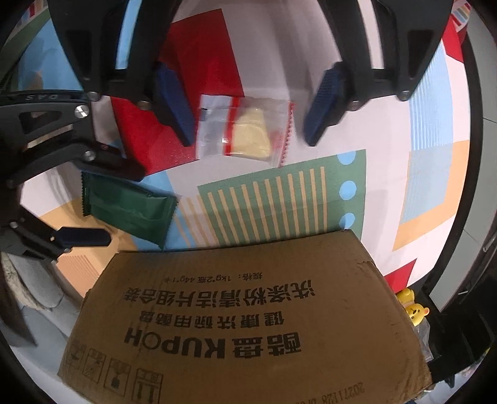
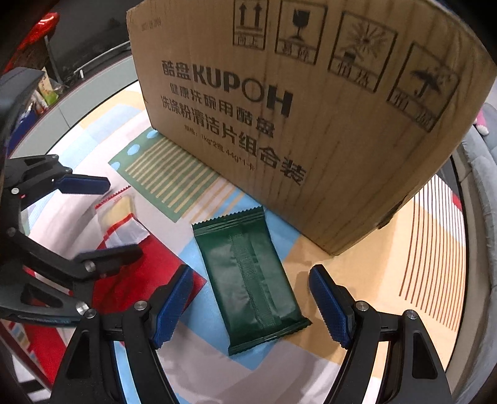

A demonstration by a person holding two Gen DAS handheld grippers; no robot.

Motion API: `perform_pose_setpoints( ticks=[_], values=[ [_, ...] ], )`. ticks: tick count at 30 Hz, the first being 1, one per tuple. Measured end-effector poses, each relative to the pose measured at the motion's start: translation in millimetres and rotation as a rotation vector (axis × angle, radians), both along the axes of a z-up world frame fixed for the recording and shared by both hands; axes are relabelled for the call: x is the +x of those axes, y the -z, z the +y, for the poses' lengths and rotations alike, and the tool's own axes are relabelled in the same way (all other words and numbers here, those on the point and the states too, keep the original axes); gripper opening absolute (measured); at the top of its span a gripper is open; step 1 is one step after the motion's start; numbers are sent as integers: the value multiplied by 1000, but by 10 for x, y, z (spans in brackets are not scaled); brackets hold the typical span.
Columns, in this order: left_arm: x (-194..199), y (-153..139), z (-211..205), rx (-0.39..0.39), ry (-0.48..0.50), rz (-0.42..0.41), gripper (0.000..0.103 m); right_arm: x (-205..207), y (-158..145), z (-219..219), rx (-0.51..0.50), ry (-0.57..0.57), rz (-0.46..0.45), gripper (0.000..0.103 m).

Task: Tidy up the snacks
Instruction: 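Grasp the clear cheese-cake packet with the left tool while the right tool grasps the green bar, then lift both held snacks and carry them over the cardboard box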

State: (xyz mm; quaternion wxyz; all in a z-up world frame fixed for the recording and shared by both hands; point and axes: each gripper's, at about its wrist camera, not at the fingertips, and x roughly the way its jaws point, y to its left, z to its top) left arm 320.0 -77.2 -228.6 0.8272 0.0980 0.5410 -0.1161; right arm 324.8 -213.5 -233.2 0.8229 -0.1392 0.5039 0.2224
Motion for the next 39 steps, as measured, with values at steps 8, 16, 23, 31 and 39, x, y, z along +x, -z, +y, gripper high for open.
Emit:
perform_pose_setpoints(
  ticks=[8, 16, 23, 31, 39],
  values=[
    [-8, 9, 12, -33, 21, -5, 55, -6, 48, 28, 27, 3, 11, 73],
    [-144, -35, -63, -45, 40, -18, 35, -116, 21, 88, 34, -18, -2, 47],
    [-255, -57, -108, -45, 47, -15, 32, -190, 2, 124, 32, -14, -11, 46],
    [-338, -133, -69, -38, 30, -19, 32, -254, -145, 108, 45, 23, -33, 46],
    [-451, -378, -24, -36, 13, -60, 32, -388, -398, 99, 53, 65, -60, 46]
  ],
)
